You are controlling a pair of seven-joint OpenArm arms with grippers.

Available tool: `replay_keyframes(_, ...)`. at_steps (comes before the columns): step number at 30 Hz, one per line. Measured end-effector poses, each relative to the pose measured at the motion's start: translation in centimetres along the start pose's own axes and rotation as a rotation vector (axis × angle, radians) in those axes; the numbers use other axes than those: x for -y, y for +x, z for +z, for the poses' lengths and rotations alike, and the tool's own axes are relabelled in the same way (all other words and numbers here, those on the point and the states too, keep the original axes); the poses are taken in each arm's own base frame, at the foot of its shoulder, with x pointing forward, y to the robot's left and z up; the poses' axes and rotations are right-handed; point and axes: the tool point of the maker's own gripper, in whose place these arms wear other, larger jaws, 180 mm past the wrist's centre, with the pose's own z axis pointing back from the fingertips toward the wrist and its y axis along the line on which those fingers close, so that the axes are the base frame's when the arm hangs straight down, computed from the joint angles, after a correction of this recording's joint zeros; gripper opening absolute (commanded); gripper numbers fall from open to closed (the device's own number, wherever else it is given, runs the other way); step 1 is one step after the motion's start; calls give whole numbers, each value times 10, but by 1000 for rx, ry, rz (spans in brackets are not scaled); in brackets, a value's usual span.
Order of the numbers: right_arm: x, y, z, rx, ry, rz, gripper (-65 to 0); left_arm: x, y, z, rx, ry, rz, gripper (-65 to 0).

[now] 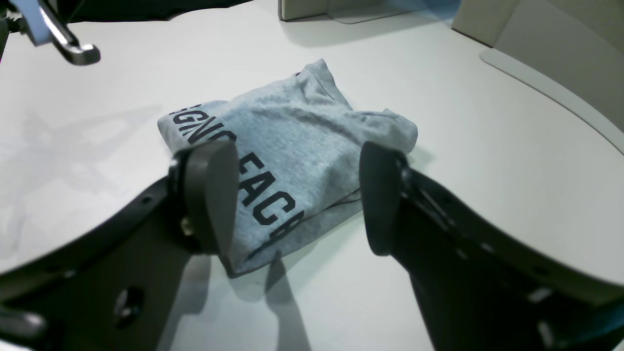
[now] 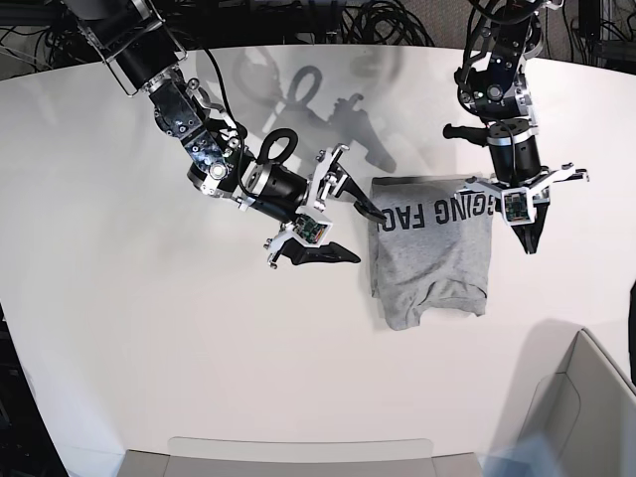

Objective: Fold the T-shirt properly
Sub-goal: 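Press and square the folded shirt's edge with both grippers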

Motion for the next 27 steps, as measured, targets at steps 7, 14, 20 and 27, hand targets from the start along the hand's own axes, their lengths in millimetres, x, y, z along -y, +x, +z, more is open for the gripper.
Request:
replay_keyframes(7,0,0,0,0,0,1,-263,0,0,0,-1,0,3,-405)
replay_keyframes(14,0,1,0,2,0,-1,-263,-25,-4,9,-21,199,116,-177)
replay_keyframes(20,0,0,0,0,1,1,-263,-16,-16,11,-87,169,126,-177)
replay_keyframes(27,-1,0,-1,-1,1,0,-263,-17,-15,11,-85,171,124,-180)
